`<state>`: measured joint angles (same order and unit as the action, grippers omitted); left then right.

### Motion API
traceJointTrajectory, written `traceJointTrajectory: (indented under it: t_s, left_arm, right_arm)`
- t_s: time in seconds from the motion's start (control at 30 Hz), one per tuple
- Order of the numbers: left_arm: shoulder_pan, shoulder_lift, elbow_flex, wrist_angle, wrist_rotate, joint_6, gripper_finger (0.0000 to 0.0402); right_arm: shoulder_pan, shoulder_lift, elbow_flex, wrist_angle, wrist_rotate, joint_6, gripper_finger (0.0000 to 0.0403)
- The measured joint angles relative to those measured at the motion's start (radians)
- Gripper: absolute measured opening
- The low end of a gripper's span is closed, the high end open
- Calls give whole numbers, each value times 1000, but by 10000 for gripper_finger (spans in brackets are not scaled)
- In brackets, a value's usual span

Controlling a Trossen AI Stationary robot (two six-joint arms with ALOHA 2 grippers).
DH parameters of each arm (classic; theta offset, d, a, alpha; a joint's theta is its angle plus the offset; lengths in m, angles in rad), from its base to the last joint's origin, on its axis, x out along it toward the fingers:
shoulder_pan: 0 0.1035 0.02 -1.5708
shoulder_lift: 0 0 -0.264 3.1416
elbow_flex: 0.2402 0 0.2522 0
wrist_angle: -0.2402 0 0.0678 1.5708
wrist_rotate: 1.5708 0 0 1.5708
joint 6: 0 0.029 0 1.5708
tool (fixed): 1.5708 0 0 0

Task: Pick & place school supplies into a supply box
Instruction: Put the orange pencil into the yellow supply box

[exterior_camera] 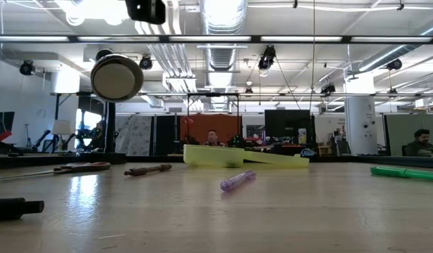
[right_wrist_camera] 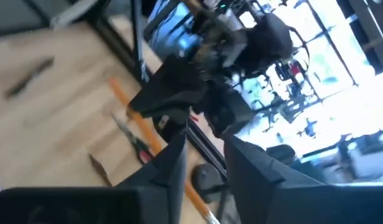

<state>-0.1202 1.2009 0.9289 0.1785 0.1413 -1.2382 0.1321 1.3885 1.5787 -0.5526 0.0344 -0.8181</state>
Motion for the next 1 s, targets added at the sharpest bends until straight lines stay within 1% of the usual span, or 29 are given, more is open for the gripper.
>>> traceJointTrajectory:
  t_s: [0.07,0.2,0.33,0.4,0.47,0.67,0.83,0.93,1.0]
  left_arm:
    - [4,14,-1,53,1,-39,0]
    - [10,34,-4,127,1,-95,0]
    - [17,49,-23,290,1,-169,0]
    - [21,55,-39,359,1,-205,0]
    - [24,57,-56,393,1,-235,0]
    - [25,58,-79,404,-1,-265,0]
    - [27,60,-80,478,-11,-276,0]
    - [27,61,-80,484,-13,-281,0]
    - [27,61,-80,482,-12,-281,0]
  right_arm:
    - [22,15,17,-29,28,-77,120]
    - [63,34,34,-27,109,-206,153]
    - [80,52,34,-48,186,-310,171]
    - [81,63,32,-67,206,-341,174]
    - [81,69,32,-63,224,-363,175]
    - [87,76,31,-39,280,-398,176]
    - [86,94,31,-31,287,-429,176]
    - [87,105,30,-18,297,-460,174]
    - [86,120,29,30,304,-462,170]
